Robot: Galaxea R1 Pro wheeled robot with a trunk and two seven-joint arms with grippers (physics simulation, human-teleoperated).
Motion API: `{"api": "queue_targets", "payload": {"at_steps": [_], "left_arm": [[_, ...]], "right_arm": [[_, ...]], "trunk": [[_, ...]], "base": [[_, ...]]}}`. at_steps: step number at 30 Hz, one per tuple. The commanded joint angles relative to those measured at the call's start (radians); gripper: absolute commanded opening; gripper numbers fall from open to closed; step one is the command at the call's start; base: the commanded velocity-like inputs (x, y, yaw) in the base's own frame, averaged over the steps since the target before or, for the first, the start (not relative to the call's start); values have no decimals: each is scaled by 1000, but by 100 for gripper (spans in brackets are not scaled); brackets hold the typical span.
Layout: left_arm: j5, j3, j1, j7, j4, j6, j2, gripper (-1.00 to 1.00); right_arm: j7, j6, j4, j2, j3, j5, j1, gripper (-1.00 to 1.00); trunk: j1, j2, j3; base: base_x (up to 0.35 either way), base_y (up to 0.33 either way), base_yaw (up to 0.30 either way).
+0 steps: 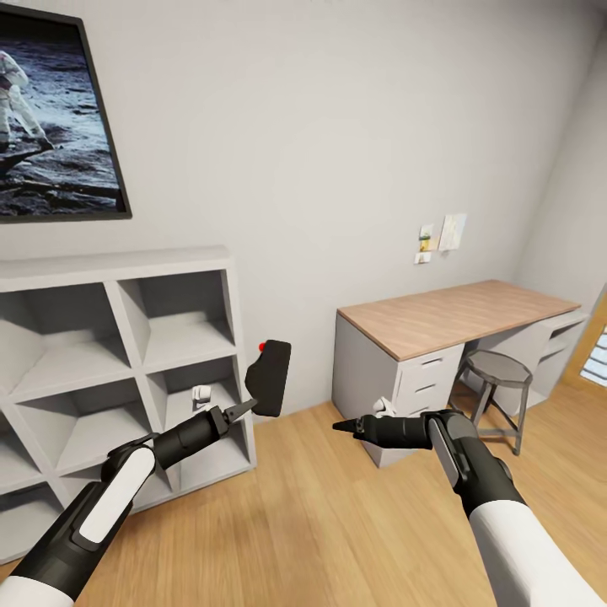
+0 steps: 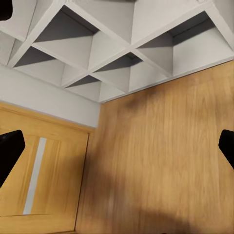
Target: Attach the digital camera to the camera tripod in the bedroom.
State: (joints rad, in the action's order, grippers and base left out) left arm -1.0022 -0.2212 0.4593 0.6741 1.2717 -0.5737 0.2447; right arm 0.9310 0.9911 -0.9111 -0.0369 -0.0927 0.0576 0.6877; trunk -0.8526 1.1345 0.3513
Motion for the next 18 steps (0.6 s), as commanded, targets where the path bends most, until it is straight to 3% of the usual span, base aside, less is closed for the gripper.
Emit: {"api": "queue_targets", "payload": {"at_steps": [1, 18], "left_arm": [[-9, -1, 1, 1, 0, -6, 1, -100], [-9, -1, 1, 1, 0, -6, 1, -100]], "right_arm": [[-1, 8, 0, 0, -1, 5, 1, 100], [-1, 8, 0, 0, -1, 5, 1, 100]], "trunk": [[4, -6, -2], [69, -125, -55]], "base": [[0, 0, 0], [0, 0, 0]]}}
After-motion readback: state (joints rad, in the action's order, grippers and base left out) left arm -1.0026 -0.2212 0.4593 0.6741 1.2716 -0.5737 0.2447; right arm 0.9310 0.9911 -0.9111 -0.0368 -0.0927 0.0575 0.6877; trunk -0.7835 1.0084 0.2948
